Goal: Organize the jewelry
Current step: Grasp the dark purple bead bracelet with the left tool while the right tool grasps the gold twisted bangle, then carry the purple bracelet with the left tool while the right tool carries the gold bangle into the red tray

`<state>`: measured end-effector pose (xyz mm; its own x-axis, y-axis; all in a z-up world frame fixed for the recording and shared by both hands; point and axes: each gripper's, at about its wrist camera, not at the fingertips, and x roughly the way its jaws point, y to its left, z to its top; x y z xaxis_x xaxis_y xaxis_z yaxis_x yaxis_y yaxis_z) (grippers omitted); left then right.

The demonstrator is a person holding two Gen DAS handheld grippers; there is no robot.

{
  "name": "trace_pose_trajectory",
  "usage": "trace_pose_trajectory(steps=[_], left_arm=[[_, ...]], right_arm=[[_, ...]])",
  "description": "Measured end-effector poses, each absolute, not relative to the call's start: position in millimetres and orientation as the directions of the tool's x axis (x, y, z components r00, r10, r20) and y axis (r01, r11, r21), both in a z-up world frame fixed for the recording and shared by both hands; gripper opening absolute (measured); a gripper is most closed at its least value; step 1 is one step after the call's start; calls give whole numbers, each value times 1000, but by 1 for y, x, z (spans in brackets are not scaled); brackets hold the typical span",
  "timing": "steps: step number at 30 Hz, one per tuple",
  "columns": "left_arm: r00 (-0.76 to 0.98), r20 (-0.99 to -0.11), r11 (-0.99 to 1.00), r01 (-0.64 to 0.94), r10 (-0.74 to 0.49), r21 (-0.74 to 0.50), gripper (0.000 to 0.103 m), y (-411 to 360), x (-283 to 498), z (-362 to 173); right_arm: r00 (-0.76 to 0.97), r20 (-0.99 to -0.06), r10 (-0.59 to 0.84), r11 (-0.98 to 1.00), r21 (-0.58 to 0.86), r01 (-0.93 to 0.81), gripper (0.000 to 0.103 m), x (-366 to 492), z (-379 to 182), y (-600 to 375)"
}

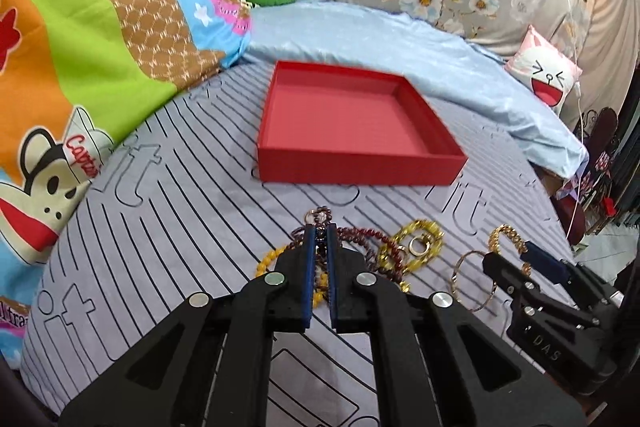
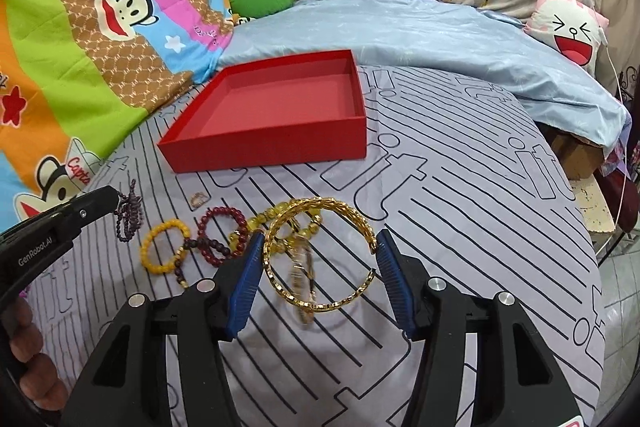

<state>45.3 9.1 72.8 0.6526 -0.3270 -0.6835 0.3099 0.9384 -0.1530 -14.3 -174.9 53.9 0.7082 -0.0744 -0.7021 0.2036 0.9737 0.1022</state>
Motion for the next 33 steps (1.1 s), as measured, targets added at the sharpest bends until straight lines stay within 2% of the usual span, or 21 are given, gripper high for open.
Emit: trace_pose_trajectory(steps=[7, 22, 33], left_arm=[[674, -666, 941, 306, -321, -144, 5, 12, 42, 88], [671, -672, 944, 298, -314, -143, 5, 16, 45, 83], [698, -636, 934, 339, -330, -112, 5, -6, 89, 115]], right_arm=[[721, -690, -63, 976, 109, 190, 54, -15, 63, -173], [713, -699, -55, 974, 120, 194, 54, -12, 63, -178], [741, -671, -29, 985, 107, 135, 54, 50, 90, -183]])
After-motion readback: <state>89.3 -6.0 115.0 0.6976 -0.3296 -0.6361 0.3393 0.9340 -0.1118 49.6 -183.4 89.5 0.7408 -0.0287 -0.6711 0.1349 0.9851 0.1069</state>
